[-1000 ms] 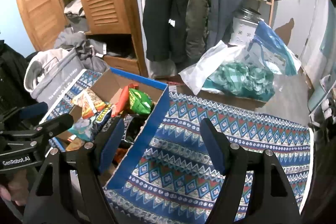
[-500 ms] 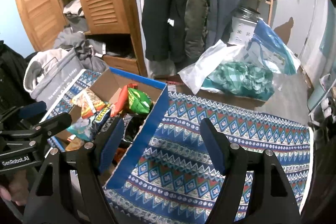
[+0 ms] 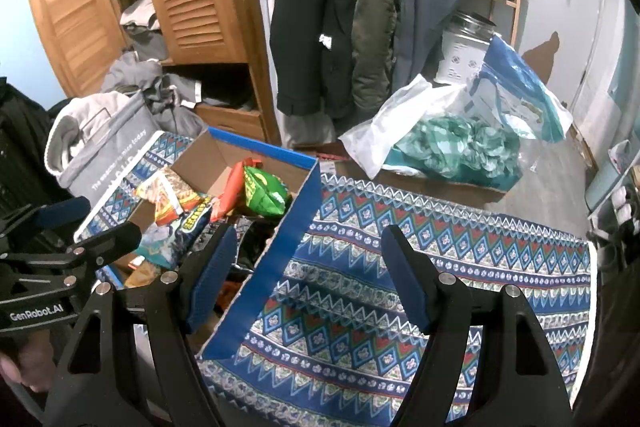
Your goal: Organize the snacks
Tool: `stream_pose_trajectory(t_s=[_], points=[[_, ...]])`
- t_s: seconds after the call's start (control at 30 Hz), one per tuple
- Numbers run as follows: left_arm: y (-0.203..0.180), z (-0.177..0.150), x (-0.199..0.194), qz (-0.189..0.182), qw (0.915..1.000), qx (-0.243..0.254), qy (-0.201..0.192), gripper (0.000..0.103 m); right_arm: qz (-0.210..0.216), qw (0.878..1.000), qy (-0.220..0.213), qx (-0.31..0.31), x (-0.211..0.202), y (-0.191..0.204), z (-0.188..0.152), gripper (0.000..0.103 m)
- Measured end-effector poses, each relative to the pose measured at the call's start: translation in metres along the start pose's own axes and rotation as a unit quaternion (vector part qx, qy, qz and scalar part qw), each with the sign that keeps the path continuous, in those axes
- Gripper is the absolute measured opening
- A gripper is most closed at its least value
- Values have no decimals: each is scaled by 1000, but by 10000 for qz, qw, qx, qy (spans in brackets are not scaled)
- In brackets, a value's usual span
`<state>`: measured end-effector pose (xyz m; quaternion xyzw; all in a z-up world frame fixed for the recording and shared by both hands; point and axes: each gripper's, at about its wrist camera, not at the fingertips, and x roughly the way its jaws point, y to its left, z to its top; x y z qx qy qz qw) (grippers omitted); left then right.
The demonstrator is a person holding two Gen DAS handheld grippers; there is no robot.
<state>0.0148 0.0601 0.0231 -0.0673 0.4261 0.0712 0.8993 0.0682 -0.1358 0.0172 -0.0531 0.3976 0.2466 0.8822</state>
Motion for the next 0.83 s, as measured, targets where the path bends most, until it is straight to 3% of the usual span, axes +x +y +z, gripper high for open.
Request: stream_pose_trajectory(t_s=[0.83], points=[[-4, -1, 0, 10, 10000, 38, -34, 88, 1, 10000, 4, 5, 0, 1, 0, 74]])
